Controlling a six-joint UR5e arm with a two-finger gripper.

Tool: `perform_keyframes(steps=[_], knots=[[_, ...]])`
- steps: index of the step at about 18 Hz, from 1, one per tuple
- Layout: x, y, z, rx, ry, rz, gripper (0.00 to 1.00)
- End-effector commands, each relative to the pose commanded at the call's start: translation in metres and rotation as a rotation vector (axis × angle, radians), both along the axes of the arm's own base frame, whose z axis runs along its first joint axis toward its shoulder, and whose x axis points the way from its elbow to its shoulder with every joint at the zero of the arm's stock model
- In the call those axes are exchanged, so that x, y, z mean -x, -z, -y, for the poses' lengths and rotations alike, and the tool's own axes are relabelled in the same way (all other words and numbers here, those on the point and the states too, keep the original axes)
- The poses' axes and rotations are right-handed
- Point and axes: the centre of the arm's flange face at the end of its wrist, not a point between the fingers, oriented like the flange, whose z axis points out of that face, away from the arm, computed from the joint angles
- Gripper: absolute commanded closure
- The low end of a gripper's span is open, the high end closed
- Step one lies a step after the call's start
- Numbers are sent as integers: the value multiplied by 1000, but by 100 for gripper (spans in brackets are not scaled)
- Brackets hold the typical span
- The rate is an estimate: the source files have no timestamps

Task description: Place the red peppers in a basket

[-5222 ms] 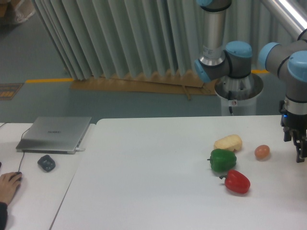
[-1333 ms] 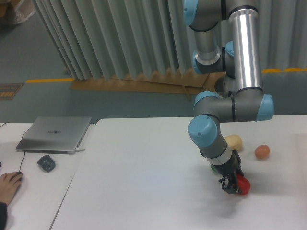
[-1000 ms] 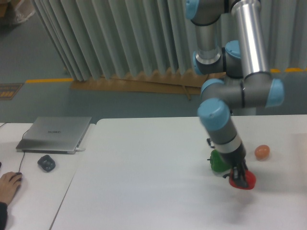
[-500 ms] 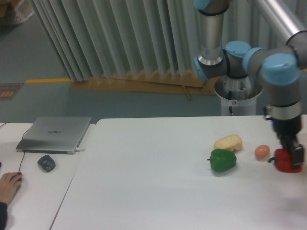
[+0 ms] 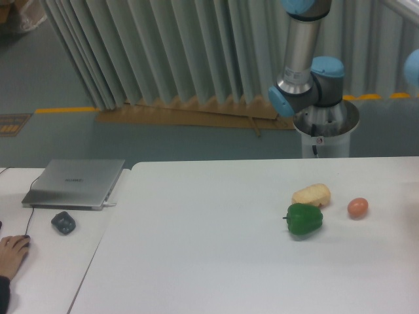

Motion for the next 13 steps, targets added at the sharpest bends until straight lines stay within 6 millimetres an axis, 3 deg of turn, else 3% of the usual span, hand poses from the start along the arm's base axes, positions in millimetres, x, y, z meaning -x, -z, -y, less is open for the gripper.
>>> perform_keyframes(steps=[1, 5, 8, 10, 13], knots=[[9, 10, 12, 12, 27, 13, 50], [27, 39, 30, 24, 22, 42, 45], [43, 76, 34, 28, 9, 72, 43], [50, 93, 37, 27, 5, 77, 43], [53, 105, 37, 27, -5, 94, 33]])
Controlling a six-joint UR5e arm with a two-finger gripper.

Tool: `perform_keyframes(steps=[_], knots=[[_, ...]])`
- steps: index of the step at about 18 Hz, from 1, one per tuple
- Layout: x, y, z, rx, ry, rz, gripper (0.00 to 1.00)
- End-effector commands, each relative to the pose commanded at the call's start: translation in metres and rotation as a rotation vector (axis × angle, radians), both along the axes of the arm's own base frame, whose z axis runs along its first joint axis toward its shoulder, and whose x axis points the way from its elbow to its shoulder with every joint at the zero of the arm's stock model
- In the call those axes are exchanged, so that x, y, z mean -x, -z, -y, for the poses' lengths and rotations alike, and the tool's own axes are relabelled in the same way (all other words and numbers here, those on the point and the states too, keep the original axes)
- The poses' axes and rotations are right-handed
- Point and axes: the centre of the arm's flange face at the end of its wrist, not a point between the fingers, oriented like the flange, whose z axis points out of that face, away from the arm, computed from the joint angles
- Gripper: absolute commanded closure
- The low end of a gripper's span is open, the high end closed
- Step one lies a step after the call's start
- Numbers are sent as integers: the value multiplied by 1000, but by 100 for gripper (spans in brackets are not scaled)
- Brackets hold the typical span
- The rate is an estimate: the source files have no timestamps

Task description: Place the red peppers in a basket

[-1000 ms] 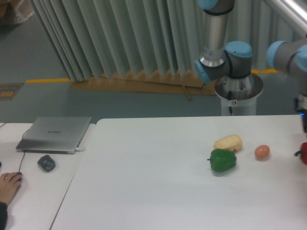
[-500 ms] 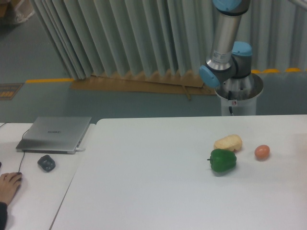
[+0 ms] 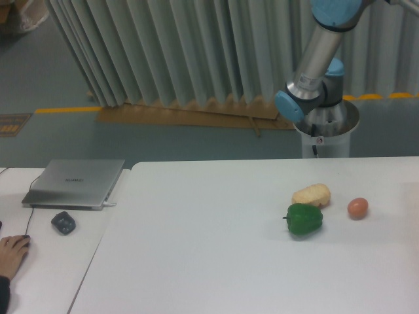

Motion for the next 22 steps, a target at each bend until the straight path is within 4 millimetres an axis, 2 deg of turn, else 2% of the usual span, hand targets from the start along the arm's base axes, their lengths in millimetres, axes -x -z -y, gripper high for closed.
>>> perform_keyframes(steps=[2, 3, 6, 13, 15, 17, 19, 21, 22], knots=[[1, 5, -1, -1, 2, 3, 12], [0, 1, -1, -2, 2, -3, 1], [-3, -18, 0, -8, 0, -27, 0], [-24, -87, -7, -71, 9, -93, 0], [-27, -93, -11, -91, -27, -102, 0], [-38, -97, -22, -111, -140, -97, 0], [-75, -84, -66, -103, -148, -54, 0], [-102, -73, -94, -78, -145, -34, 0], [-116, -79, -107, -53, -122, -45, 0]])
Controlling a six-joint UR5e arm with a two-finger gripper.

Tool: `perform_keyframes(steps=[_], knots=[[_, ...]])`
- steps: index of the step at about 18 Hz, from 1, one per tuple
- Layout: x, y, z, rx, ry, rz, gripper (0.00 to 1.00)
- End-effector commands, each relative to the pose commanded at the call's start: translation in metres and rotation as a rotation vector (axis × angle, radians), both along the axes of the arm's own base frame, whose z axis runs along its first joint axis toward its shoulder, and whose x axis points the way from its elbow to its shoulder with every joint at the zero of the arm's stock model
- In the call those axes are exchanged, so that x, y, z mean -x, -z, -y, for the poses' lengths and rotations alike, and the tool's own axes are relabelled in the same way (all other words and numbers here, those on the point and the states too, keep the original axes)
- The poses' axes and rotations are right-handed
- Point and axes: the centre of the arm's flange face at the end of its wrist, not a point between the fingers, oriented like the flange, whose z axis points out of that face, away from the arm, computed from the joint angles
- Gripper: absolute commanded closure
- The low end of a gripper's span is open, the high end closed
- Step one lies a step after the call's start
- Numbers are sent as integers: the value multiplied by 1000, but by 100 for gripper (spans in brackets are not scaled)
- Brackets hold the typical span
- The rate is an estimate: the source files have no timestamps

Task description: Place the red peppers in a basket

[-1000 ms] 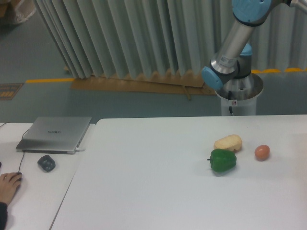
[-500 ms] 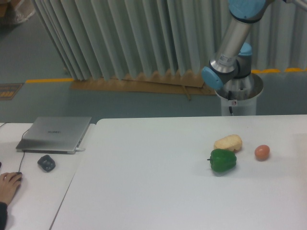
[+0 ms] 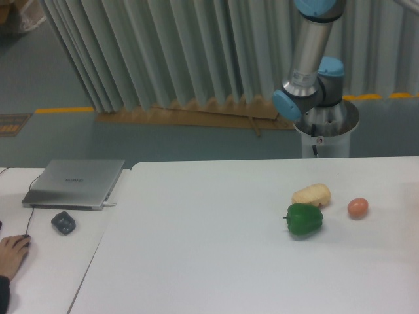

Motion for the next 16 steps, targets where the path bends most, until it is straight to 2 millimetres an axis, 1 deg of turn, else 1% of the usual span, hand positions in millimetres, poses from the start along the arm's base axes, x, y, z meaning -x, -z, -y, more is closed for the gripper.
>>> perform_keyframes(steps=[1, 2, 3, 4, 6, 8, 9, 10, 12, 14, 16], knots=[[-15, -3, -14, 45, 31, 8, 0], [-25, -4, -25, 57, 54, 8, 0], [-31, -6, -31, 57, 68, 9, 0], [-34, -7, -34, 59, 75, 13, 0], [-45, -18, -38, 55, 83, 11, 0], [-48, -21, -41, 53, 89, 8, 0], [-55, -22, -48, 46, 97, 12, 0], [-63, -25, -59, 40, 88, 6, 0], [-72, -23, -74, 26, -10, 6, 0], [-75, -24, -77, 29, -3, 5, 0], [-76, -19, -76, 42, 12, 25, 0]])
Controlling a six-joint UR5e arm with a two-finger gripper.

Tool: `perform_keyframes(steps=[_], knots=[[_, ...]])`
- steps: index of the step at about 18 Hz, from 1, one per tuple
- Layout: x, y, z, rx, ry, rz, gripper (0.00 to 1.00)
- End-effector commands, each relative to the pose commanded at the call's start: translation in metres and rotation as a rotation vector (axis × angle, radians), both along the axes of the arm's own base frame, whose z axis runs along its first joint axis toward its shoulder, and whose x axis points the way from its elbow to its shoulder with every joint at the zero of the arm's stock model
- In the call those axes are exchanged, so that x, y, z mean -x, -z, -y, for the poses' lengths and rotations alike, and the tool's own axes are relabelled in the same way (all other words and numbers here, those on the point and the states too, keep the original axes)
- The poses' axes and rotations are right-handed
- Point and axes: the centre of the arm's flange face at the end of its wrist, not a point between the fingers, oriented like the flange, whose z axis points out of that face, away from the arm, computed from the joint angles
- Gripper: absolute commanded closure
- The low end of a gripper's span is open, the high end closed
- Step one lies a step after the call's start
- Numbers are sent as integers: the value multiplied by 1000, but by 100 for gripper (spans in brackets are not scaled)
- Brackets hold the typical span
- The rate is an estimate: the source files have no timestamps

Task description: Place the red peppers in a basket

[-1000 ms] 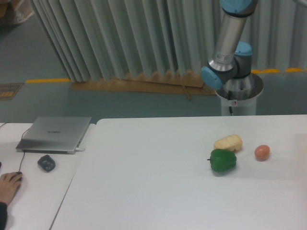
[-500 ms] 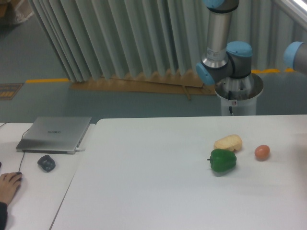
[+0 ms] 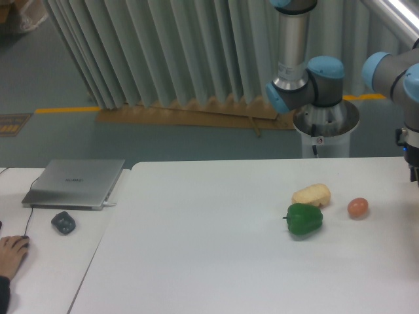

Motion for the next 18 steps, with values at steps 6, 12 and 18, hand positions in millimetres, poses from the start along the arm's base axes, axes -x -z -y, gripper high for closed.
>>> perform_keyframes(steps=[6, 12, 18], knots=[[-4, 4, -3, 21, 67, 26, 0], [-4, 5, -3, 18, 68, 30, 0], [-4, 4, -4, 12, 66, 29, 0]])
